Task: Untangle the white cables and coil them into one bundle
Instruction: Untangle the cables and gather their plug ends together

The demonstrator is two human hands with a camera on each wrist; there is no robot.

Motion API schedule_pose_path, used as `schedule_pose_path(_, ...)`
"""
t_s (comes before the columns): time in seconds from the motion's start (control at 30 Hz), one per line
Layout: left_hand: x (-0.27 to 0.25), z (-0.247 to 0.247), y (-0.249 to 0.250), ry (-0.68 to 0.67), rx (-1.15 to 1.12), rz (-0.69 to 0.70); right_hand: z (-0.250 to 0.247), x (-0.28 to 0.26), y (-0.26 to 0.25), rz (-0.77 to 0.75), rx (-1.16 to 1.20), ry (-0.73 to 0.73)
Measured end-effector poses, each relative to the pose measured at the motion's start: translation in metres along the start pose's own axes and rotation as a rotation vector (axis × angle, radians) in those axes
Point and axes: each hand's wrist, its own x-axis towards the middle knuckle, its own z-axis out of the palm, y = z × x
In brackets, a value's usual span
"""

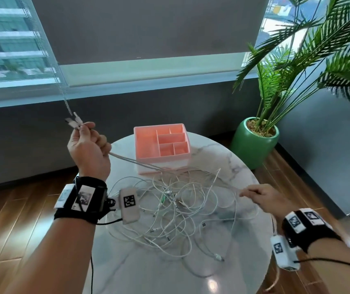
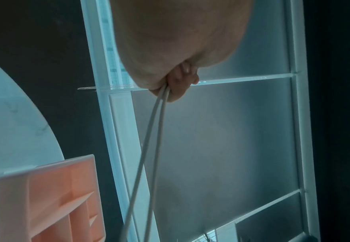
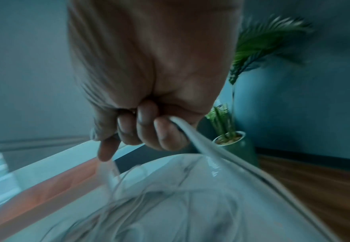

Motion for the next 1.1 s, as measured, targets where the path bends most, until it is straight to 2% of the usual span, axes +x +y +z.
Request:
schedule_pose_path(0.23,-0.009,0.009,-0.012,-0.124,0.067,-0.053,-0.085,-0.018,0.053,0.125,-0.198,0.419)
schedule_pose_path(0.33,-0.017,0.014,-0.021,-0.176,0.088,-0.083,-0.094,-0.022,0.061,0.193,-0.263,0.501)
schedule_pose_path(0.43,-0.025,0.019,-0.03,-0.203,0.128,-0.13,-0.079,-0.027,0.072,0.333,-0.315,0.422)
schedule_pose_path(0.6,-0.045,0.029,-0.038,-0.273,0.163,-0.236,-0.029,-0.013,0.074,0.451,-0.283,0.127)
schedule_pose_path(0.67,-0.053,0.033,-0.041,-0.312,0.165,-0.255,-0.005,0.001,0.056,0.376,-0.244,0.025)
schedule_pose_path(0.73,-0.06,0.035,-0.047,-0.349,0.17,-0.256,0.018,0.015,0.019,0.184,-0.14,-0.01)
schedule_pose_path(0.83,-0.069,0.033,-0.059,-0.355,0.154,-0.278,0.062,0.023,-0.067,-0.16,0.084,-0.077)
schedule_pose_path(0.9,-0.076,0.03,-0.066,-0.34,0.135,-0.293,0.094,0.02,-0.122,-0.324,0.146,-0.171)
schedule_pose_path(1.0,-0.084,0.022,-0.072,-0.284,0.122,-0.305,0.137,0.017,-0.163,-0.404,0.227,-0.246)
schedule_pose_path(1.1,-0.083,0.004,-0.071,-0.184,0.101,-0.333,0.166,0.016,-0.164,-0.352,0.39,-0.241)
